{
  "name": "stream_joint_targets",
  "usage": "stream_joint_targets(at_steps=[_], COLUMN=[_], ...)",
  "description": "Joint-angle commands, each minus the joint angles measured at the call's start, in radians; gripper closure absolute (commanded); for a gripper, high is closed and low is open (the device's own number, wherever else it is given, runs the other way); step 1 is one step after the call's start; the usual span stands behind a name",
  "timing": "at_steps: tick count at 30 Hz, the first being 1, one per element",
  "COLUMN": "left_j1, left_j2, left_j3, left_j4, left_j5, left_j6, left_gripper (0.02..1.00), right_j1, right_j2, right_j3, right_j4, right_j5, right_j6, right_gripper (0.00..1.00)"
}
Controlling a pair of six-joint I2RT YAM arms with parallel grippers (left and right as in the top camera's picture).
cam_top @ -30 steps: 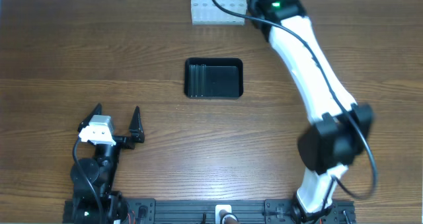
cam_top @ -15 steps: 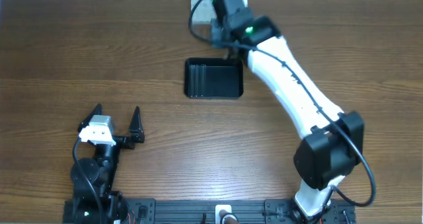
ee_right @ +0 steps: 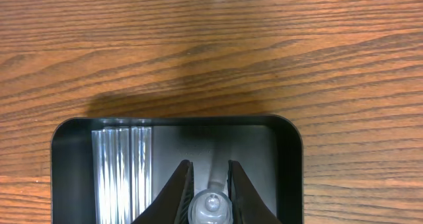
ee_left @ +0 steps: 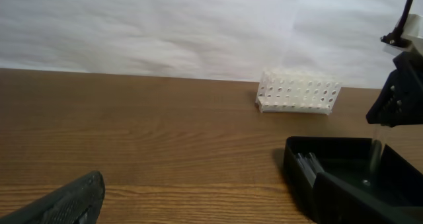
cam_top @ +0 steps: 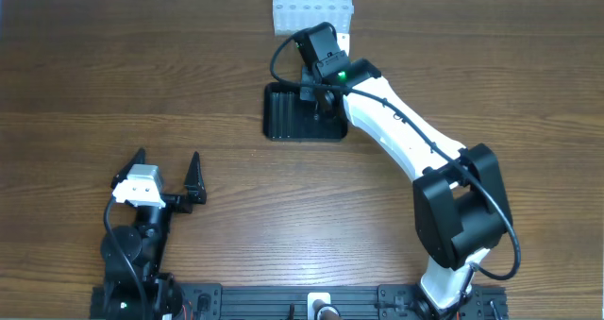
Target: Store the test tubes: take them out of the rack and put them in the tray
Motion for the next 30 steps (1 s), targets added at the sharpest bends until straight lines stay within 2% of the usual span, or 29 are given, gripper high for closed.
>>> stream_joint_targets(at_steps=[1, 10, 16, 19, 24, 26, 29, 30], left_j1=[0.005, 0.005, 0.005, 0.005, 0.005, 0.005, 0.005, 0.005], left_j2=[-0.007, -0.007, -0.007, -0.007, -0.007, -0.007, -0.007, -0.007], left_j3=[-0.004, -0.004, -0.004, -0.004, -0.004, -0.004, -0.004, -0.004], left_j4=[-0.002, -0.002, -0.002, -0.002, -0.002, -0.002, -0.002, -0.002], left_j5=[0.017, 0.017, 0.017, 0.017, 0.017, 0.017, 0.017, 0.017], left_j6=[0.014, 0.014, 0.014, 0.014, 0.014, 0.014, 0.014, 0.014], left_gripper=[0.018, 0.018, 0.018, 0.018, 0.020, 0.018, 0.018, 0.018], right_j1=[0.017, 0.018, 0.018, 0.019, 0.017, 0.007, -0.023, -0.039], right_j2=[0.056, 0.097, 0.098, 0.098, 0.061, 0.009, -0.092, -0.138], right_j3=[-0.007, -0.008, -0.007, -0.007, -0.007, -0.007, -0.012, -0.021], right_j4=[0.021, 0.020, 0.020, 0.022, 0.038, 0.056, 0.090, 0.111], right_j5=[-0.002, -0.006, -0.006, -0.004, 0.065, 0.091, 0.128, 0.135], right_j6=[0.040, 0.056, 0.056, 0.056, 0.016, -0.045, -0.137, -0.174], right_gripper=[0.869, 0.831, 0.709, 0.700, 0.636, 0.549, 0.308, 0.257])
